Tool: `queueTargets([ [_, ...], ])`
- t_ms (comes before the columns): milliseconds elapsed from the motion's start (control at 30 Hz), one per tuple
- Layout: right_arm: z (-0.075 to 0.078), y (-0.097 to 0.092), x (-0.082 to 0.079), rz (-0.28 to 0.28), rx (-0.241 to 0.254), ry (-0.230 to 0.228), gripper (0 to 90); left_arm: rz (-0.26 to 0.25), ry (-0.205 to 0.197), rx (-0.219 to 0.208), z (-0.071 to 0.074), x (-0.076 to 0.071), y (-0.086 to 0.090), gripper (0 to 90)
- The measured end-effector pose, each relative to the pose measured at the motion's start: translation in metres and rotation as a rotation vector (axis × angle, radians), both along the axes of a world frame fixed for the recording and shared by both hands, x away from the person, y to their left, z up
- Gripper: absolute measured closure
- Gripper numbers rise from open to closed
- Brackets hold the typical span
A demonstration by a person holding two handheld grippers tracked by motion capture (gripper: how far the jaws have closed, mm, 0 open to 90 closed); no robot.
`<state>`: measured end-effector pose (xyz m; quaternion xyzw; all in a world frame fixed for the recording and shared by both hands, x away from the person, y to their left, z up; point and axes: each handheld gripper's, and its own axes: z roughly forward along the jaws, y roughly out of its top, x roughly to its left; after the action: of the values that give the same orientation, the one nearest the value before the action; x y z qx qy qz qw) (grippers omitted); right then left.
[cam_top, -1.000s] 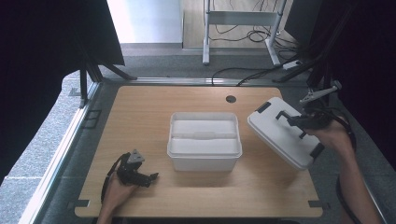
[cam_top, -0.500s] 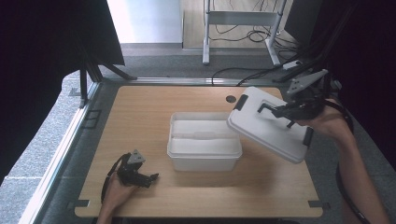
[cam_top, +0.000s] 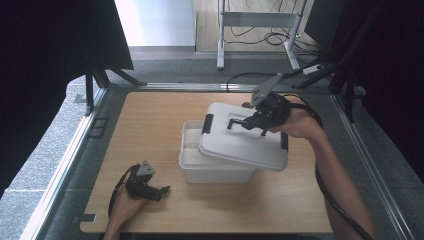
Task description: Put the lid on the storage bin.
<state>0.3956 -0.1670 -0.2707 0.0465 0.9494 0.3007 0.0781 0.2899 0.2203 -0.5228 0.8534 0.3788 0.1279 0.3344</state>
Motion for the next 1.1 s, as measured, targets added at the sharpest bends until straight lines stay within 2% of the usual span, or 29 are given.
queueTargets([
  [133, -0.01, 0.031, 0.005, 0.084, -0.011, 0.023, 84.6, 0.0, -0.004, 0.001, 0.0, 0.0, 0.0, 1.9],
  [367, -0.03, 0.06, 0.016, 0.142, -0.041, 0.041, 84.6, -0.006, -0.003, 0.0, 0.0, 0.0, 0.0, 2.1],
  [533, -0.043, 0.071, 0.019, 0.16, -0.057, 0.052, 84.5, -0.008, -0.004, 0.0, 0.0, -0.001, 0.0, 2.3],
  [700, -0.053, 0.076, 0.023, 0.147, -0.089, 0.046, 84.4, -0.009, -0.004, -0.001, 0.0, -0.001, 0.0, 2.6],
  [800, -0.061, 0.076, 0.024, 0.142, -0.077, 0.055, 84.0, -0.011, -0.005, -0.001, 0.0, -0.001, 0.0, 2.8],
  [900, -0.062, 0.073, 0.026, 0.141, -0.051, 0.064, 82.8, -0.012, -0.005, -0.001, 0.0, -0.001, 0.0, 3.1],
  [933, -0.062, 0.072, 0.024, 0.136, -0.053, 0.066, 76.7, -0.012, -0.005, -0.002, 0.0, -0.001, 0.0, 3.2],
  [1033, -0.061, 0.07, 0.021, 0.11, -0.027, 0.048, 50.4, -0.012, -0.005, -0.002, 0.0, -0.001, 0.0, 3.3],
  [1100, -0.059, 0.066, 0.018, 0.061, 0.012, 0.044, 36.9, -0.012, -0.005, -0.002, 0.0, -0.001, 0.0, 3.3],
])
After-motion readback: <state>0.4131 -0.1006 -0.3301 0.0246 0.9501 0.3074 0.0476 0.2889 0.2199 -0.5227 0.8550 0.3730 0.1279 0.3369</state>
